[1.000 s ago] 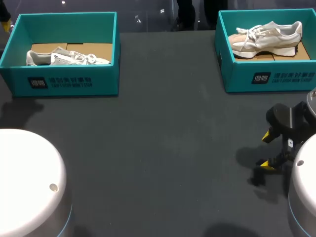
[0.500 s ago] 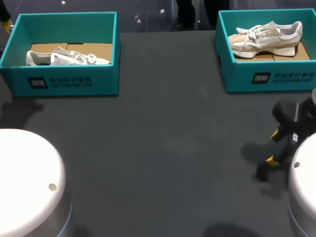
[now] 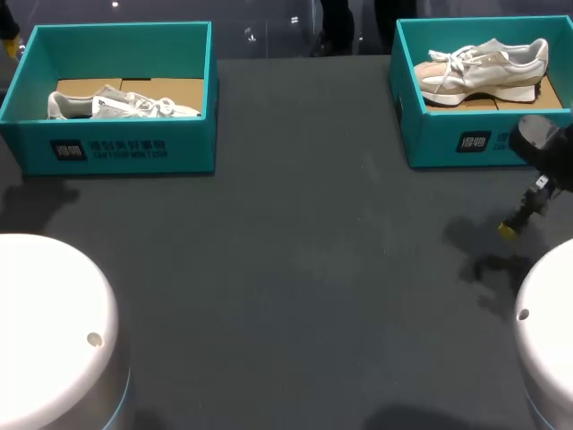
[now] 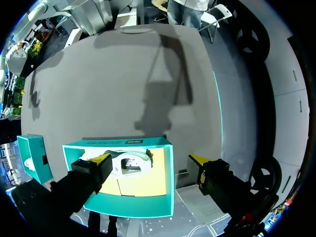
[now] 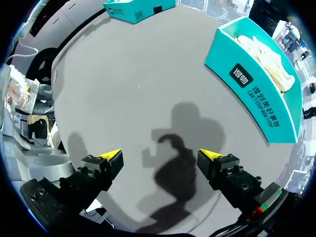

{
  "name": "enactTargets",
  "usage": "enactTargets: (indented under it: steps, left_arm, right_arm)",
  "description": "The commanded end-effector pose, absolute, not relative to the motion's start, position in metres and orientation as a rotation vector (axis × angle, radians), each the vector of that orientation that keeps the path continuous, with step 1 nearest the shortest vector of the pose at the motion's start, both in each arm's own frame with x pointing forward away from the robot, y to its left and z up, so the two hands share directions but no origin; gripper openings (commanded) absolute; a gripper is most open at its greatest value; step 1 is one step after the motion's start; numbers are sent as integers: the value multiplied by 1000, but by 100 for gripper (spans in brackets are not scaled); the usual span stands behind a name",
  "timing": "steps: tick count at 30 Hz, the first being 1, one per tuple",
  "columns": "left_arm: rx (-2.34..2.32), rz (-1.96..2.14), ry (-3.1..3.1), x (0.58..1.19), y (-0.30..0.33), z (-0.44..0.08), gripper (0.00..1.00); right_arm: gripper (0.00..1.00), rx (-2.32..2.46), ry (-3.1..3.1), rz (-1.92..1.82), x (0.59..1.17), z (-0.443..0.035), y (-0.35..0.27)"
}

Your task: Take the shoe out of the shoebox, open the shoe tongue, remove and reinsert the insole, then place the shoe into the shoebox

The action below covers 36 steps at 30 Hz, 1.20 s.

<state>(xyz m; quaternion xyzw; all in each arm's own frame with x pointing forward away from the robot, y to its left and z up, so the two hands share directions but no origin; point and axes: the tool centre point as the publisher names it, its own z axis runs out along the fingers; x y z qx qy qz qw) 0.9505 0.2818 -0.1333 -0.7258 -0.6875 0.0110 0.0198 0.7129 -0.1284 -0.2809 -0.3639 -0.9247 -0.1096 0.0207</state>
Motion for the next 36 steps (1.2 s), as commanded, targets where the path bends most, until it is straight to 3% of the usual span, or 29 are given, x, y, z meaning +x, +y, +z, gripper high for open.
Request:
enactTargets:
  steps: [1,20,36]
  left_arm:
    - [-2253,30,-2131,950,282,-133,100]
    - [-2253,30,-2131,950,282,-133,100]
    - [-2253,30,-2131,950,282,-133,100]
  right_arm:
    - [100,-1219,-2837,-271,721,-269,-138]
    - [100,-1361,-2828,-249,733,-259,-153]
    - [100,-1677,-2664,87,819,-228,-181]
